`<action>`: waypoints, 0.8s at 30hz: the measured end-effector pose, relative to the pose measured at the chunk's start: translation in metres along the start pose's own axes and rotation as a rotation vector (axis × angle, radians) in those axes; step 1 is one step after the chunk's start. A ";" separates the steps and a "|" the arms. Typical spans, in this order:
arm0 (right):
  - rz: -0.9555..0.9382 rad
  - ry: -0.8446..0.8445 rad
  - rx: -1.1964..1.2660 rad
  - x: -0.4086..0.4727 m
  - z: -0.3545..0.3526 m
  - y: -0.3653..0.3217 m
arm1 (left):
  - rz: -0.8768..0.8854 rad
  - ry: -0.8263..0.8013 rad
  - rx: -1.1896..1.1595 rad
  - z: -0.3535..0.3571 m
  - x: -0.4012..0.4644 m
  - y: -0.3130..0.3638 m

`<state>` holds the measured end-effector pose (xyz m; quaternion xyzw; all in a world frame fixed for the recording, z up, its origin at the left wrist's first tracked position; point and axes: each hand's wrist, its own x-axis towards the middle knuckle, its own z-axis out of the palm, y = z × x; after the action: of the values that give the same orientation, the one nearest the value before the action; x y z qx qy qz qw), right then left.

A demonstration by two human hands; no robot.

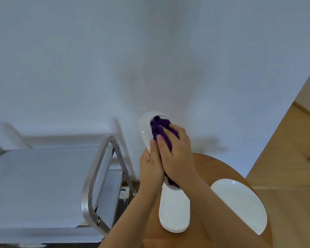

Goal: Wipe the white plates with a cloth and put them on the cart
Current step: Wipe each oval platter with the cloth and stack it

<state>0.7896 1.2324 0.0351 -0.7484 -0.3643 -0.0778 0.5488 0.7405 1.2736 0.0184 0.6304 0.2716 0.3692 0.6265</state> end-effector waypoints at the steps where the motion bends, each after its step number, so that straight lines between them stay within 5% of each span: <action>1: 0.019 -0.021 0.009 0.010 -0.001 -0.001 | 0.016 -0.020 -0.008 0.001 -0.004 0.001; 8: 0.110 -0.088 -0.010 0.046 -0.003 0.005 | -0.075 -0.010 -0.104 0.001 -0.015 0.002; 18: 0.223 -0.299 -0.119 -0.032 0.000 0.043 | -0.050 0.230 0.034 -0.027 0.024 0.000; 21: 0.485 -0.507 0.040 -0.037 0.000 0.046 | 0.050 0.125 0.314 -0.031 0.020 -0.009; 24: 0.880 -0.398 0.559 -0.034 -0.004 0.045 | 0.199 -0.118 0.952 -0.034 0.015 -0.025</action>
<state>0.7950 1.2078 -0.0154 -0.6563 -0.1206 0.4011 0.6276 0.7243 1.3072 -0.0067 0.8896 0.3128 0.2258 0.2446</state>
